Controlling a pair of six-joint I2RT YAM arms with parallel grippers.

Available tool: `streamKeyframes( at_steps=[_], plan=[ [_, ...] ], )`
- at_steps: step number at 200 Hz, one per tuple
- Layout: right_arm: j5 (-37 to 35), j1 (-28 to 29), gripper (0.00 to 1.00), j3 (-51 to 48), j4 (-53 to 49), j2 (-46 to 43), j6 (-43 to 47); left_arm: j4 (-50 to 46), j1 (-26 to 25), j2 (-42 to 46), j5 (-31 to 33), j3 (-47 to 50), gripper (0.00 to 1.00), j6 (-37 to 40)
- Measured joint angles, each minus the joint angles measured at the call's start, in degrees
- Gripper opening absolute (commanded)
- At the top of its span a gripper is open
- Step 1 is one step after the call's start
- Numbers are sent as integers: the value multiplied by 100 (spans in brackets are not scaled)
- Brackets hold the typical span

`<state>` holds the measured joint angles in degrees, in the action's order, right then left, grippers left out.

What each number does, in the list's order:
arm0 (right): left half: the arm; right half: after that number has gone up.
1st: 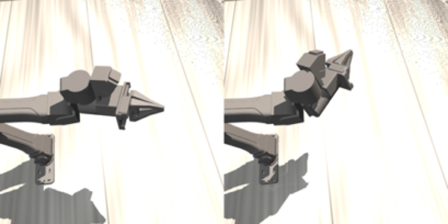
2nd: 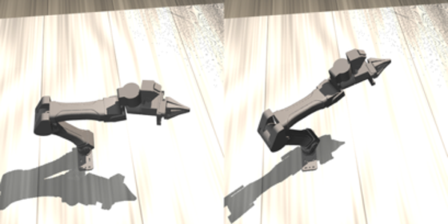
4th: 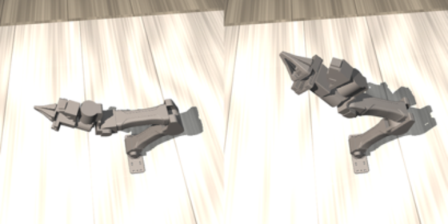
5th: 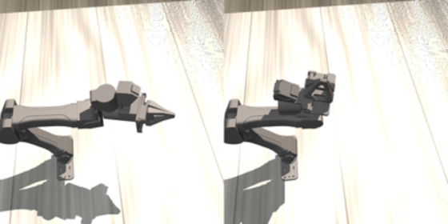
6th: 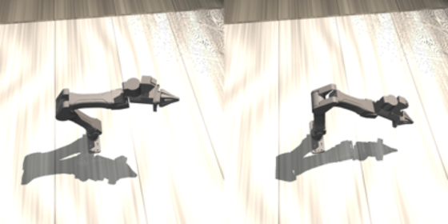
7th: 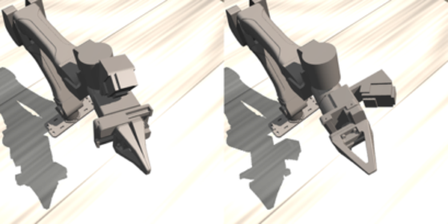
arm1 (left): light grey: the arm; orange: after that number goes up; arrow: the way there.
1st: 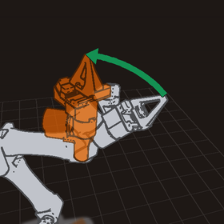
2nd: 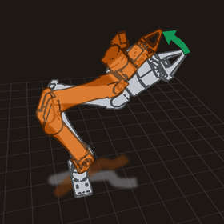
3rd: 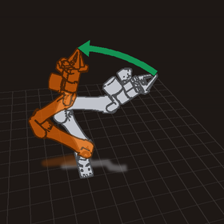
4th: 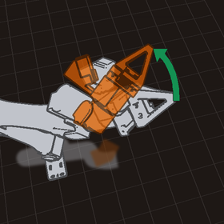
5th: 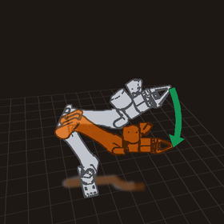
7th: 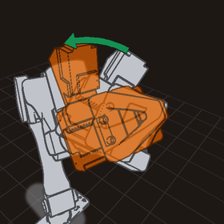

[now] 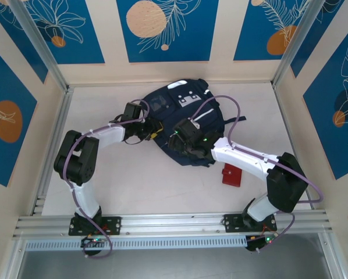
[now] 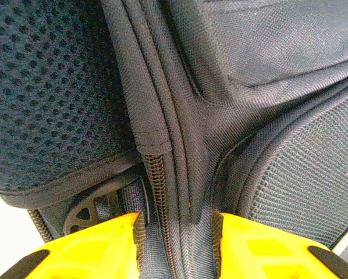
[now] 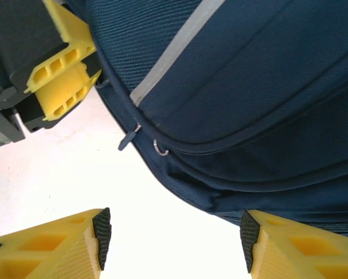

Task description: Pack the student bag

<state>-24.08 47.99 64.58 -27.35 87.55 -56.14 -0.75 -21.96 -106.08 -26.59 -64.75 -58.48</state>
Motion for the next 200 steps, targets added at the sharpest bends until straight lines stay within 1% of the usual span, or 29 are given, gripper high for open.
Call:
streamKeyframes(
  at_steps=[5,19,32,54,63,76,90,112,162,200],
  plan=[
    [-2,24,59,33,-9,31,2,33,0,0,-20,0,28,-22],
    [-22,101,56,136,-44,149,-2,129,0,-17,-83,0,17,-96],
    [-61,177,52,251,-92,289,-37,238,0,-63,-155,0,10,-184],
    [-105,299,44,444,-160,553,-155,321,11,-105,-234,0,3,-282],
    [-107,341,41,542,-192,697,-221,341,9,-105,-262,0,2,-297],
    [-127,382,35,756,-278,951,-369,358,9,-105,-304,0,0,-295],
    [-149,400,32,1023,-356,1276,-555,363,9,-103,-350,0,0,-293],
    [-177,404,32,1294,-396,1668,-866,361,9,-103,-407,-2,0,-286],
    [-570,363,32,1609,-629,1989,-1596,330,9,-81,-470,-2,0,-249],
    [-592,275,32,2063,-745,2516,-1851,332,9,-81,-487,-2,0,-249]
  ],
)
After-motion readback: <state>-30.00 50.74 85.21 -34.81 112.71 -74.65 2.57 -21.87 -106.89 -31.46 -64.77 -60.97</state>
